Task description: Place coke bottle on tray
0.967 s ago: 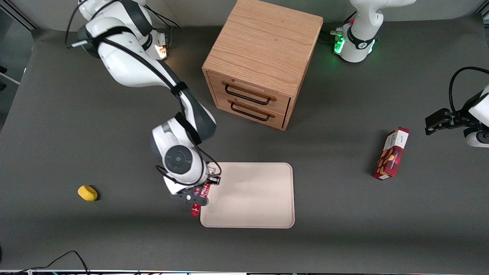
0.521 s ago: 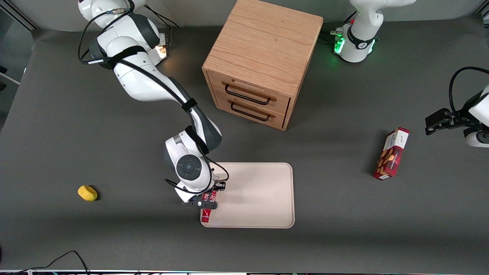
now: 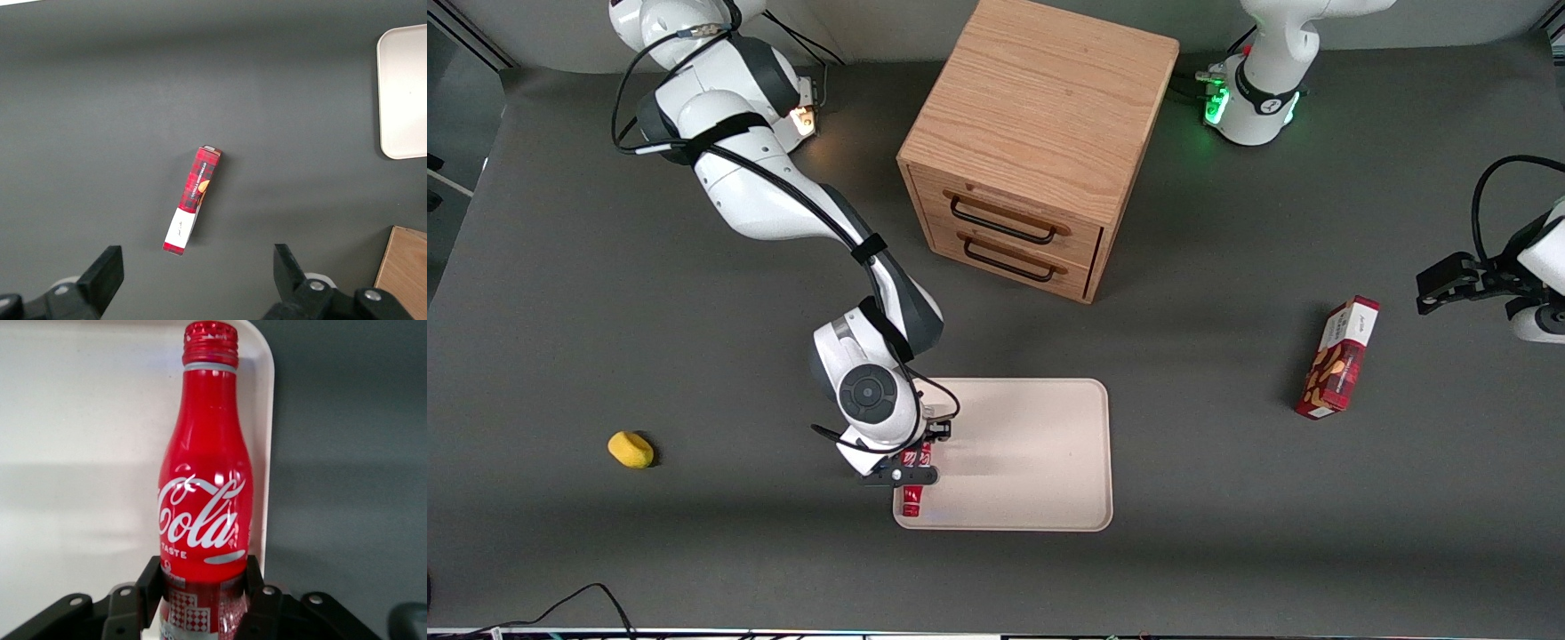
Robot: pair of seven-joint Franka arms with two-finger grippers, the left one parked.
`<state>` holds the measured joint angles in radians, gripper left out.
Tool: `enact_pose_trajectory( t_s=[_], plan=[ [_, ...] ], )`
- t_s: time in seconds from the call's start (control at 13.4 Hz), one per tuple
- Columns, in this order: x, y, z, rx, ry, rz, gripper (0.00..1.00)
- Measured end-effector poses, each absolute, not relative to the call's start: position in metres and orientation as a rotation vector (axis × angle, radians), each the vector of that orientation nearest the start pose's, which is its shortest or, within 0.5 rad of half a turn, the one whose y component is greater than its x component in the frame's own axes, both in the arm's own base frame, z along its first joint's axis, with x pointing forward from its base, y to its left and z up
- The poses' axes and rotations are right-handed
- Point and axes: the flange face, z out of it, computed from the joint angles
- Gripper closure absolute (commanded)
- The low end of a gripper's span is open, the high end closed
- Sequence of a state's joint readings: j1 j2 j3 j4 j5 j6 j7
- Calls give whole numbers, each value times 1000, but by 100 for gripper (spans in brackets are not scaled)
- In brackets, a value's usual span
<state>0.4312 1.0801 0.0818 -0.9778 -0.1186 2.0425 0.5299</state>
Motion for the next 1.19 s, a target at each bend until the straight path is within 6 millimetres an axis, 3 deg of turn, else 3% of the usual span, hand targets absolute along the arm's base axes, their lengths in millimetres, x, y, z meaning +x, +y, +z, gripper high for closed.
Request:
enact_pose_trajectory(
  t_s=[0.37, 0.67, 0.97, 1.19],
  plan=[
    [696, 362, 200, -3173, -2, -19, 0],
    [694, 354, 214, -3211, 19, 81, 0],
    [687, 340, 254, -3243, 114, 162, 0],
    [653, 321, 302, -3275, 111, 227, 0]
  ],
)
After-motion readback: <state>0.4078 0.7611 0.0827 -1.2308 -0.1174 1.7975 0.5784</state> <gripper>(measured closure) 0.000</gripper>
